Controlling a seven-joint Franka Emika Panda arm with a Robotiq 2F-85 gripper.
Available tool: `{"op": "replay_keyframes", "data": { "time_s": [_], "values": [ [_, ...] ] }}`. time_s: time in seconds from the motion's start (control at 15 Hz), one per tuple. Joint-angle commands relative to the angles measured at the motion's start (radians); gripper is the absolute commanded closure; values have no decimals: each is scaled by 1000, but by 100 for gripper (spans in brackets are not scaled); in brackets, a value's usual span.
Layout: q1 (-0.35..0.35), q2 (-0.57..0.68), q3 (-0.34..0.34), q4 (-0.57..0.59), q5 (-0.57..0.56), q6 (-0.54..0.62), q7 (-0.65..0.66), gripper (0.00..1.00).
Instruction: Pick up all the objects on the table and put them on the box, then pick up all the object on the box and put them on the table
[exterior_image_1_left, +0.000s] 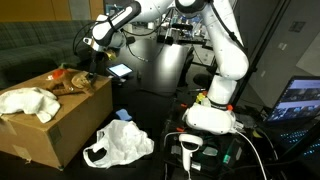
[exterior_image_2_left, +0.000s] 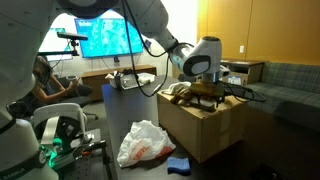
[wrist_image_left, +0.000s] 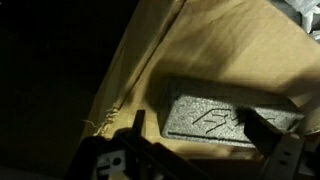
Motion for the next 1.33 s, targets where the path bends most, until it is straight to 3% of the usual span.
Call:
{"op": "replay_keyframes", "data": {
  "time_s": [0.0, 0.2, 0.27, 0.93, 1.07, 1.27],
  "values": [
    [35, 50, -33, 82, -36, -45, 29, 0],
    [49, 59, -47, 97, -51, -65, 37, 0],
    [57, 61, -57, 100, -61, -69, 47, 21],
    [105, 11, -118, 62, -186, -108, 143, 95],
    [116, 13, -126, 60, -211, -123, 161, 100],
    [120, -2, -131, 40, -242, -143, 176, 100]
  ]
}}
